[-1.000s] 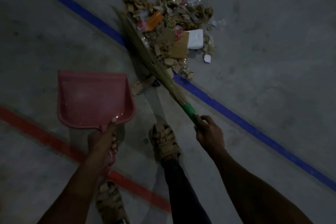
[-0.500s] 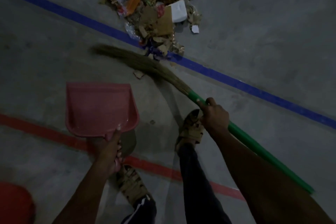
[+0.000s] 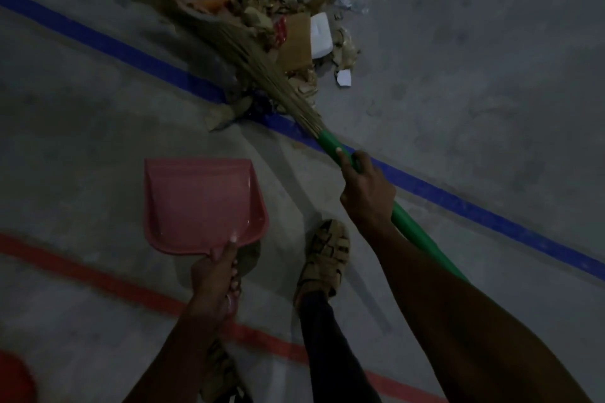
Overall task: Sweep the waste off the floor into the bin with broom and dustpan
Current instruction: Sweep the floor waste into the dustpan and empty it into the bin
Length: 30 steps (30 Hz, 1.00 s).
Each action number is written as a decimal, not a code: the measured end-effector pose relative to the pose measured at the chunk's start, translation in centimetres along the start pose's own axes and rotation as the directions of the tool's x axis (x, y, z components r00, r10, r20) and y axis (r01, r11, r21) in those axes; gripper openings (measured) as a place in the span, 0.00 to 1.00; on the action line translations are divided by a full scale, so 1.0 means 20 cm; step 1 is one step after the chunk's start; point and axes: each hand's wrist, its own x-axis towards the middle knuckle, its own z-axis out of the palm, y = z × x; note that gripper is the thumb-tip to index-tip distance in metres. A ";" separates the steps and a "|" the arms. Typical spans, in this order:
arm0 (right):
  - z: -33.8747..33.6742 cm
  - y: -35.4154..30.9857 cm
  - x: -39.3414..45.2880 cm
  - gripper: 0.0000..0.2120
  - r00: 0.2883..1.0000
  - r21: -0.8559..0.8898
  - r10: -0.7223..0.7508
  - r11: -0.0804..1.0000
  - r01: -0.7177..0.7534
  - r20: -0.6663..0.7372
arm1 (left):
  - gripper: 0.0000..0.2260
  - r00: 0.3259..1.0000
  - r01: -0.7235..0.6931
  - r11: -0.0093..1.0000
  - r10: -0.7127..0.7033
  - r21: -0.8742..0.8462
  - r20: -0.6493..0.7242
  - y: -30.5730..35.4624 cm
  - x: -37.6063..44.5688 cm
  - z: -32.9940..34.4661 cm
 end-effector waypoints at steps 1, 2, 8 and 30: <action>-0.01 0.02 0.03 0.32 1.000 0.014 -0.002 1.000 0.003 -0.011 | 0.19 1.000 0.005 1.000 -0.005 0.026 0.006 0.02 0.00 0.03; -0.03 0.04 0.06 0.33 1.000 0.028 0.008 1.000 -0.008 -0.015 | 0.19 1.000 0.005 0.998 -0.006 0.060 0.021 0.04 0.00 0.06; -0.15 0.16 0.23 0.35 0.993 0.069 0.116 0.991 -0.113 -0.035 | 0.21 0.997 0.004 0.982 -0.017 0.191 0.069 0.17 0.04 0.14; 0.43 0.14 0.82 0.30 0.974 0.069 0.203 0.978 -0.197 -0.097 | 0.23 0.972 -0.006 0.977 -0.044 0.213 0.230 0.40 0.79 0.23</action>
